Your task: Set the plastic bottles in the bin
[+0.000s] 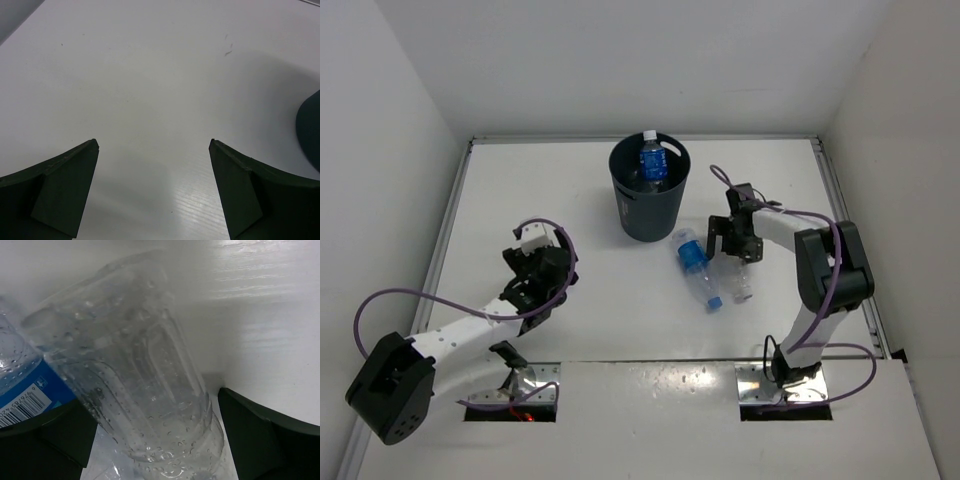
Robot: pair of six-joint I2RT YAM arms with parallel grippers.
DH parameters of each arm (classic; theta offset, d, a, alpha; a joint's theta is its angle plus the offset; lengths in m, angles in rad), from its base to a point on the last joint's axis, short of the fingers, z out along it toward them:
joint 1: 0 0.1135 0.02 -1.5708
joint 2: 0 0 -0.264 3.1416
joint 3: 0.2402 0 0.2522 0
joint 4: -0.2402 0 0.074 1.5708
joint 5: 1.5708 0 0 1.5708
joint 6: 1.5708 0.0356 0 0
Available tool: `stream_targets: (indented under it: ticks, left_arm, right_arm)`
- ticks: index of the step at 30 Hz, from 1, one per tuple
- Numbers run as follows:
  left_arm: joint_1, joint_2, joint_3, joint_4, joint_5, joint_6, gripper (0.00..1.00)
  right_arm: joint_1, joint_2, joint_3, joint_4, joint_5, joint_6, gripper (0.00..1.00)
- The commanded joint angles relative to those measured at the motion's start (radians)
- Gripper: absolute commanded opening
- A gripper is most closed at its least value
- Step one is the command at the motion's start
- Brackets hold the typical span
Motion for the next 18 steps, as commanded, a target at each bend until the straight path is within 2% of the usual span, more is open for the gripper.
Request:
stream_targets:
  ticks: [1,2,3,5,9,18]
  left_arm:
    - [-0.01,-0.023,-0.019,0.055,0.006,0.022,0.99]
    - [-0.01,-0.032,-0.019,0.055,0.006,0.022,0.99]
    - [-0.01,-0.032,-0.019,0.055,0.006,0.022,0.99]
    - [-0.01,-0.032,-0.019,0.055,0.006,0.031,0.99]
    - [-0.01,-0.032,-0.019,0.055,0.006,0.031,0.99]
    - [-0.01,-0.041,-0.029,0.064,0.006,0.031,0.99]
  right_arm:
    - [-0.004,0.018,0.042,-0.031,-0.047,-0.007,0.95]
    - [-0.004,0.018,0.056,-0.031,-0.047,-0.018,0.9]
    - [-0.015,0.018,0.073,-0.046,-0.047,-0.018,0.8]
    - [-0.026,0.008,0.105,-0.077,-0.036,-0.018,0.65]
    - [-0.063,-0.08,0.169,-0.117,-0.007,0.0,0.52]
    - [-0.126,-0.318,0.399,-0.068,-0.05,0.051,0.46]
